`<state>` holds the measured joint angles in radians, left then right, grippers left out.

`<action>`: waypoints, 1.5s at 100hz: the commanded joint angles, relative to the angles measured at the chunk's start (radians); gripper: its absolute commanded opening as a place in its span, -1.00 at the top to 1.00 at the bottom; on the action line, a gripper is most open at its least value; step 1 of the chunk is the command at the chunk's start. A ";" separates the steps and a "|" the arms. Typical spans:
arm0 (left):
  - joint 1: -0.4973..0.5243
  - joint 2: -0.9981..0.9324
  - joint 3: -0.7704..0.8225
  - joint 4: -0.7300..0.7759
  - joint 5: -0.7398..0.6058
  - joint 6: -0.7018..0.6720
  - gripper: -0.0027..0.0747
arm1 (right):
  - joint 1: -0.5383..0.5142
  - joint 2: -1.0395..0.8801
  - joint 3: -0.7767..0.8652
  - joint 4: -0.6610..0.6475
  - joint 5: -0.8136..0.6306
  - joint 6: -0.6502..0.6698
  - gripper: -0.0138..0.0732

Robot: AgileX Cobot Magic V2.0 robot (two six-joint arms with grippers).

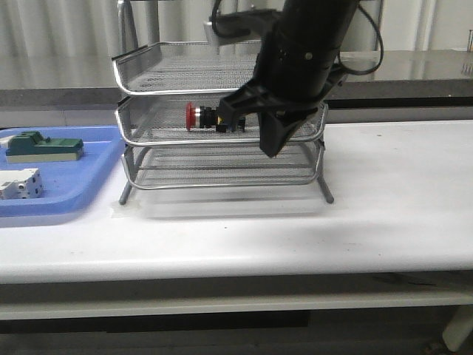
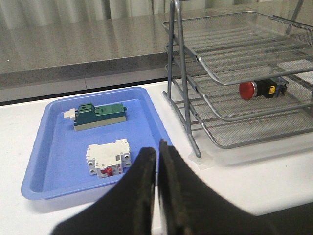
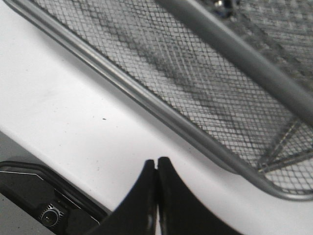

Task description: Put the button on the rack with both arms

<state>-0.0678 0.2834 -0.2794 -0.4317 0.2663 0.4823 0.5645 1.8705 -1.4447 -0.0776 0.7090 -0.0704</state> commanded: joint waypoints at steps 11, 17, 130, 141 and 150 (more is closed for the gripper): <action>0.002 0.007 -0.030 -0.019 -0.073 -0.007 0.92 | -0.012 -0.135 -0.025 -0.001 0.048 0.012 0.85; 0.002 0.007 -0.030 -0.019 -0.073 -0.007 0.92 | -0.015 -0.164 -0.017 -0.001 0.059 0.014 0.85; 0.002 0.007 -0.030 -0.019 -0.073 -0.007 0.92 | -0.438 -1.293 0.830 -0.151 -0.282 0.271 0.84; 0.002 0.007 -0.030 -0.019 -0.073 -0.007 0.92 | -0.438 -1.379 0.880 -0.151 -0.281 0.271 0.84; 0.002 0.007 -0.030 -0.019 -0.073 -0.007 0.92 | -0.438 -1.421 0.901 -0.151 -0.268 0.271 0.84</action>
<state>-0.0678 0.2834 -0.2794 -0.4317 0.2663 0.4823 0.1335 0.4794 -0.5327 -0.2090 0.5066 0.2007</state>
